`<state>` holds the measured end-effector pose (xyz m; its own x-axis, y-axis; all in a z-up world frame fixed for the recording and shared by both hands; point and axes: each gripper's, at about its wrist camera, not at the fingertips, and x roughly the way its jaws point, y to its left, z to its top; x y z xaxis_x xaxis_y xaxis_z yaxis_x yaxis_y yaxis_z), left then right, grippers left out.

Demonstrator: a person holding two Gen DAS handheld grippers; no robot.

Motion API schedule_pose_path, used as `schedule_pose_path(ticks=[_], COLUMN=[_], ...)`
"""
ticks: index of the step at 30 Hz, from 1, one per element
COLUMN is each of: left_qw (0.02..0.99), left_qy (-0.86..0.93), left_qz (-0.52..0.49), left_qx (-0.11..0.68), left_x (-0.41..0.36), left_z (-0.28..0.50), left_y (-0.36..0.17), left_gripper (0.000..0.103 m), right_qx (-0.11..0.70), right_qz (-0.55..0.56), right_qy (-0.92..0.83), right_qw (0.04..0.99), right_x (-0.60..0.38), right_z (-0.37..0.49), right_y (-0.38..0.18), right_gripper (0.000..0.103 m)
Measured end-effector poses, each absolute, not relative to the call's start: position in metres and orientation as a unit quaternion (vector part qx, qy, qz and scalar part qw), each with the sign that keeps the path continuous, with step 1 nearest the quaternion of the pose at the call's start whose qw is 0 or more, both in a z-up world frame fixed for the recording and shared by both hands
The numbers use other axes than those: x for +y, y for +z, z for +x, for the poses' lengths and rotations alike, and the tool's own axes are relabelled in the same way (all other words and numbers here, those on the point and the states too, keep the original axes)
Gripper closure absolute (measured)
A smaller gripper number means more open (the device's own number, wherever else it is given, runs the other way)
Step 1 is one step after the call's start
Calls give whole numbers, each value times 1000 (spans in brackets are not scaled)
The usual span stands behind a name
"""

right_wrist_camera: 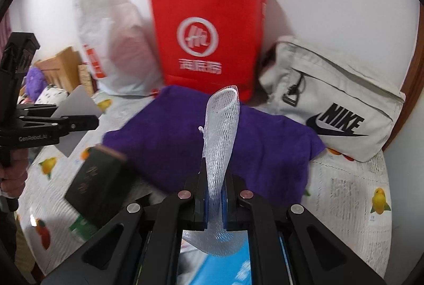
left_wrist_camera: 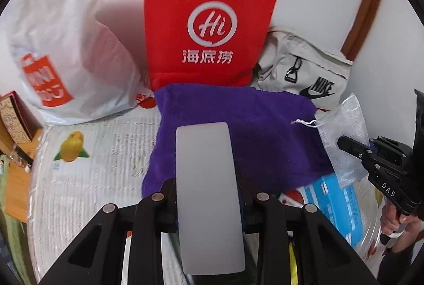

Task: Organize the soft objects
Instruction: 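Carry sponge in left tool while right tool carries mesh bag to purple towel, then open right tool onto purple towel while left tool releases sponge there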

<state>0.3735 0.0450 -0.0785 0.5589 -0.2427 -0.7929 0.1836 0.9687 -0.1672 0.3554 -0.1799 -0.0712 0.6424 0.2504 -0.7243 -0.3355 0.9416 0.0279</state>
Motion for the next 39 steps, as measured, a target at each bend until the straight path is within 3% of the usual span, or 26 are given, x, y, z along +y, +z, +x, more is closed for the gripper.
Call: schedule_pose_path(ticks=[11, 27, 29, 31, 32, 33, 35, 36, 39], left_qw=[866, 855, 851, 845, 843, 844, 849, 850, 852], left_qy=[-129, -75, -70, -70, -73, -75, -70, -67, -66], left_qz=[-16, 26, 33, 28, 21, 14, 14, 17, 22], left_qx=[484, 513, 519, 530, 533, 531, 524, 522, 520], left_x=[9, -7, -8, -7, -6, -4, -2, -1, 4], left_z=[454, 522, 524, 528, 529, 528, 526, 525, 516], left_y=[-114, -154, -158, -163, -165, -163, -159, -157, -150], left_gripper=[74, 74, 68, 40, 36, 36, 34, 32, 31], right_qx=[450, 502, 507, 510, 511, 511, 505, 497, 482], right_qz=[-38, -52, -53, -60, -68, -72, -81, -85, -99], right_qy=[136, 131, 130, 128, 126, 125, 121, 119, 122], right_qw=[882, 853, 851, 848, 848, 848, 851, 855, 862], right_x=[-206, -215, -215, -213, -211, -209, -207, -205, -201], right_z=[436, 473, 474, 476, 475, 476, 473, 472, 465], right_y=[-118, -155, -158, -160, -160, -161, -160, -158, -151], right_gripper=[95, 94, 94, 90, 81, 63, 38, 33, 32])
